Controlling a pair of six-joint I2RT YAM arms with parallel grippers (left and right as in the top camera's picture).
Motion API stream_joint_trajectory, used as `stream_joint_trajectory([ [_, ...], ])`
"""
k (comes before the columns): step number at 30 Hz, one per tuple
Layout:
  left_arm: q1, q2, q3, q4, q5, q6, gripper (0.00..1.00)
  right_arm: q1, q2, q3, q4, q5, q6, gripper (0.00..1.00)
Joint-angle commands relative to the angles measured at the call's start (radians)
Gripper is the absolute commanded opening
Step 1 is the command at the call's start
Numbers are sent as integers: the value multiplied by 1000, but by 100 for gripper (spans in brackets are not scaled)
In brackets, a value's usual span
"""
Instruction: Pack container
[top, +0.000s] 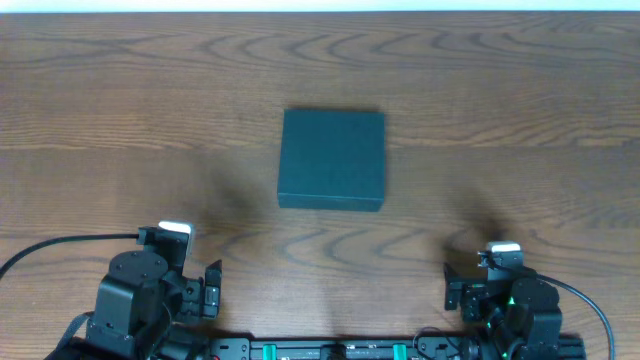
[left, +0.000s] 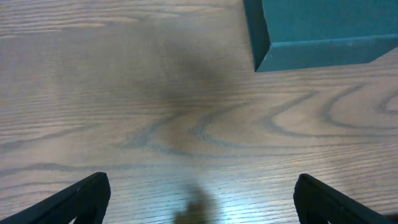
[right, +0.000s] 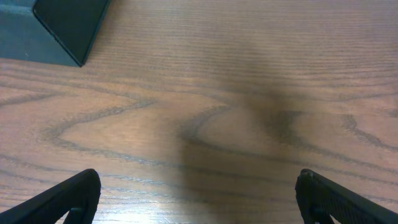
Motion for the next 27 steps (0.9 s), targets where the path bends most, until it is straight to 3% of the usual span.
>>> stream_joint_trajectory([
  [1, -1, -13, 11, -2, -17, -11, 95, -10, -9, -2, -2, -8, -15, 99],
  [5, 0, -97, -49, 60, 14, -7, 95, -10, -9, -2, -2, -8, -15, 99],
  [10, 47, -326, -300, 185, 24, 60, 95, -9, -9, -2, -2, -8, -15, 99],
  [15, 113, -502, -481, 199, 100, 66, 95, -10, -9, -2, -2, -8, -15, 99],
  [19, 125, -505, -529, 197, 197, 217, 95, -10, -9, -2, -2, -8, -15, 99],
  [27, 125, -505, -604, 187, 195, 209, 95, -10, -9, -2, -2, -8, -15, 99],
])
